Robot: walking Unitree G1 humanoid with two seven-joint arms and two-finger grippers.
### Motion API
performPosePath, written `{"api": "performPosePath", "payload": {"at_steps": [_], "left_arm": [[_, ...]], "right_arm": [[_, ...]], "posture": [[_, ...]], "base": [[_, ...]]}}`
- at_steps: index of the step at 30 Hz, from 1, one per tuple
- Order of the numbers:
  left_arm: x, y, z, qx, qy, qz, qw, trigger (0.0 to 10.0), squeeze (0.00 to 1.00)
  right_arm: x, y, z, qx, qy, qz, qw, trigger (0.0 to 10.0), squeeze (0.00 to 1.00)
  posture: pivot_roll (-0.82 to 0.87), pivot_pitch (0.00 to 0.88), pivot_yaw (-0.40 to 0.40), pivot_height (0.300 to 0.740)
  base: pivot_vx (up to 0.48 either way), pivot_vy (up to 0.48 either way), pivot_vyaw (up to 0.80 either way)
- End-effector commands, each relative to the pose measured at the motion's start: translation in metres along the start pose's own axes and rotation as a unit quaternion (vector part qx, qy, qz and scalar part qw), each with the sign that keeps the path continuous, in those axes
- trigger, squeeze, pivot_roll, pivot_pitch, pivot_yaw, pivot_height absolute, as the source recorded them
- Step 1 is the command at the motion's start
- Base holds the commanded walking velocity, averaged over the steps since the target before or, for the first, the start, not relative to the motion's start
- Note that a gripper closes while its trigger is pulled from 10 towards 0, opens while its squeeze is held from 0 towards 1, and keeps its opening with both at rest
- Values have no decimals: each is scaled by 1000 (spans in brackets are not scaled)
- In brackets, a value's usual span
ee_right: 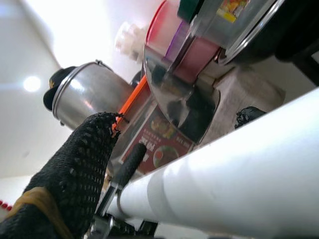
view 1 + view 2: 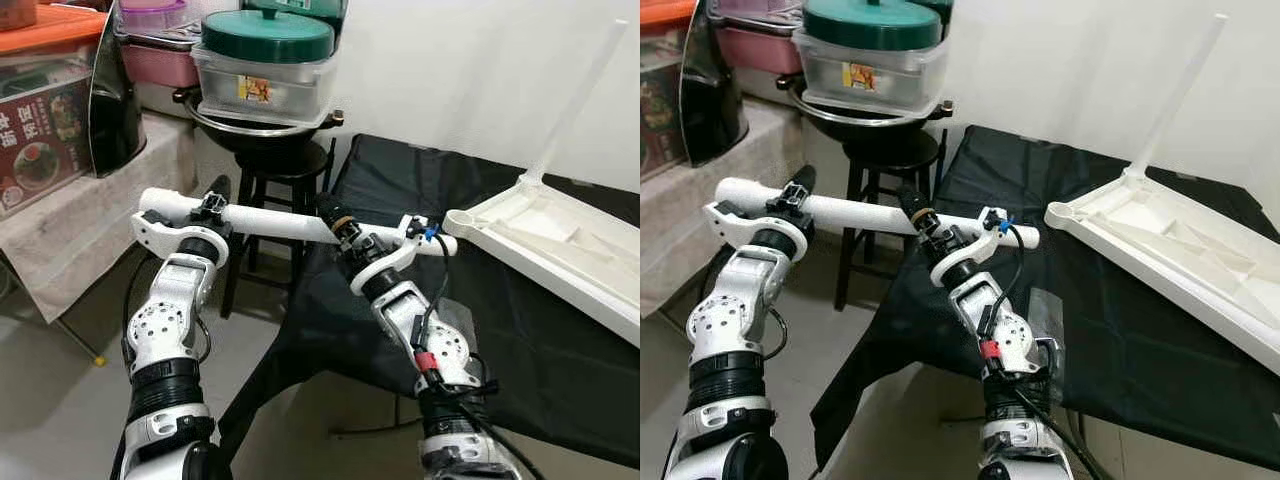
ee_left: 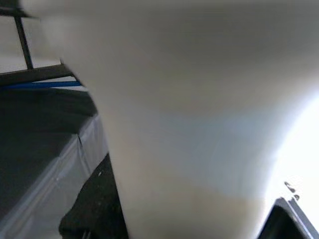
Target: Building children table
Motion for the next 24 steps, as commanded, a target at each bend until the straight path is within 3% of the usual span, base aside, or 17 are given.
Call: {"api": "performPosePath", "payload": {"at_steps": [1, 2, 3, 4, 5, 13, 14, 15, 16, 24], "left_arm": [[-2, 5, -19, -12, 42, -2, 999, 10000, 0], [-2, 5, -19, -12, 42, -2, 999, 10000, 0], [-2, 4, -23, -12, 57, -7, 998, 10000, 0], [-2, 4, -23, -12, 57, -7, 998, 10000, 0], [-2, 5, -25, -8, 67, -7, 998, 10000, 0], [-5, 8, -25, 8, 77, -6, 997, 10000, 0], [-6, 8, -25, 10, 78, -5, 997, 8275, 0], [-6, 8, -25, 10, 78, -5, 997, 8275, 0], [-7, 8, -24, 12, 76, -10, 997, 0, 0], [-8, 9, -24, 29, 79, -18, 996, 0, 0]], "right_arm": [[7, 5, 6, 10, -24, 3, 1000, 9882, 0], [7, 5, 6, 10, -24, 3, 1000, 9882, 0], [9, 5, 10, 16, -36, 3, 999, 8275, 0], [9, 5, 10, 16, -36, 3, 999, 8275, 0], [10, 6, 14, 27, -55, 1, 998, 0, 0], [8, 3, 20, 53, -93, -5, 994, 0, 0], [8, 2, 20, 55, -95, -6, 994, 0, 0], [8, 2, 20, 55, -95, -6, 994, 0, 0], [8, 2, 23, 57, -102, -7, 993, 0, 0], [7, 0, 32, 62, -121, -12, 991, 0, 0]], "posture": [[75, 0, -99, 740], [75, 0, -99, 740], [76, 0, -96, 740], [76, 0, -96, 740], [75, 0, -95, 740], [76, 0, -96, 740], [76, 0, -95, 740], [76, 0, -95, 740], [74, 0, -95, 740], [71, 0, -91, 740]], "base": [[0, 0, 0], [0, 0, 0], [0, 0, 0], [0, 0, 0], [0, 0, 0], [0, 0, 0], [0, 0, 0], [0, 0, 0], [0, 0, 0], [0, 0, 0]]}}
Point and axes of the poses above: a point about 5 cm out from each wrist's last joint towards the gripper, its own x axis pointing out of the wrist towards the gripper, its own z axis along the axis of the wrist's last joint, y = z × x, the point moved 1 cm from there along x, pointing out of the wrist towards the gripper, and after that the axes turned 14 degrees about -x, right-handed, at the moved point
